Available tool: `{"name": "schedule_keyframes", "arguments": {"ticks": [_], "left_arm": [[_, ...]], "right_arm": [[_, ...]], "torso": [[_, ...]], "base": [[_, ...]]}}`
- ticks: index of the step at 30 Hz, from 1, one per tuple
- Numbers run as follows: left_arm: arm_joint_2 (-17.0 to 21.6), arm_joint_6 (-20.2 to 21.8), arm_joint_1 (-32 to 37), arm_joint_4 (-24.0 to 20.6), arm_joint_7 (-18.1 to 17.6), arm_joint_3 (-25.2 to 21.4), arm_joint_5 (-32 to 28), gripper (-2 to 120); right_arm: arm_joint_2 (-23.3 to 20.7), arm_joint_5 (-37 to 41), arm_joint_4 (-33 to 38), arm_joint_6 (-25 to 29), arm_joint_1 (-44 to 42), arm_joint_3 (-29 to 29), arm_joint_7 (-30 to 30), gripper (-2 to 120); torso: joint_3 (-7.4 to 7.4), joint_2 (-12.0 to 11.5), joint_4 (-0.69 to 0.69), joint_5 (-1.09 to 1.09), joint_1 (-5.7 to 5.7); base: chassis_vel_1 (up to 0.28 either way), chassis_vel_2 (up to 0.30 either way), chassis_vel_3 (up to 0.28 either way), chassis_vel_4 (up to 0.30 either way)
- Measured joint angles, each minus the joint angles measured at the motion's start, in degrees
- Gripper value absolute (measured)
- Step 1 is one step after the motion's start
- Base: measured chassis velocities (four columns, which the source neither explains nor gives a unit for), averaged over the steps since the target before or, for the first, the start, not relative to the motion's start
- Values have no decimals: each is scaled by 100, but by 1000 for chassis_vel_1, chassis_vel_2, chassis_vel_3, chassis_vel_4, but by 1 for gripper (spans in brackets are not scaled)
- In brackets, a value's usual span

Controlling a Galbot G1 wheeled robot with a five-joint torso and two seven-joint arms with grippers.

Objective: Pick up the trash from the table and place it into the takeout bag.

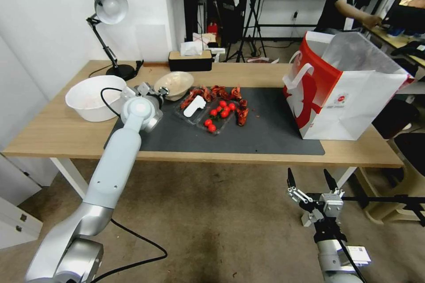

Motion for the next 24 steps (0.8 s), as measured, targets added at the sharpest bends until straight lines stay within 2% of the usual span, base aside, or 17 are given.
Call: {"name": "schedule_keyframes", "arguments": {"ticks": [1,4,10,12,16,17,19,21,22,23,24], "left_arm": [[9,-2,-4,3,1,3,-11,9],[13,-4,-5,8,4,5,-27,0],[7,-12,11,13,27,8,-28,0],[17,-110,78,-25,259,12,-26,0],[53,-200,134,-155,486,27,-48,0],[95,-366,146,-236,860,56,45,0],[101,-395,144,-239,921,60,64,0],[187,-687,65,-235,1599,100,273,0],[187,-687,65,-235,1599,100,273,0],[238,-777,40,-235,1886,124,351,0],[362,-936,23,-261,2492,202,465,0]], "right_arm": [[6,-3,0,0,-2,-1,-1,100],[19,-11,0,1,-11,-1,-3,100],[33,-19,0,5,-24,-2,-6,100],[47,-32,3,11,-40,3,-8,100],[51,-36,9,12,-45,12,-9,100],[56,-43,22,14,-50,14,-9,100],[57,-44,26,14,-50,14,-9,100],[76,-60,51,15,-50,-2,-9,100],[76,-60,51,15,-50,-2,-9,100],[83,-65,52,15,-48,-6,-9,100],[89,-76,52,14,-43,-10,-9,100]], "torso": [[0,0,0,0,0],[0,0,0,0,0],[0,0,0,0,0],[0,0,-1,-1,0],[0,0,0,-1,0],[-1,0,0,0,0],[-1,0,-1,0,0],[-1,0,-1,1,1],[-1,0,-1,1,1],[0,0,-1,1,0],[-1,0,0,-1,0]], "base": [[0,0,0,0],[0,0,0,0],[0,0,0,0],[0,0,0,0],[0,0,0,0],[0,0,0,0],[0,0,0,0],[0,0,0,0],[0,0,0,0],[0,0,0,0],[0,0,0,0]]}}
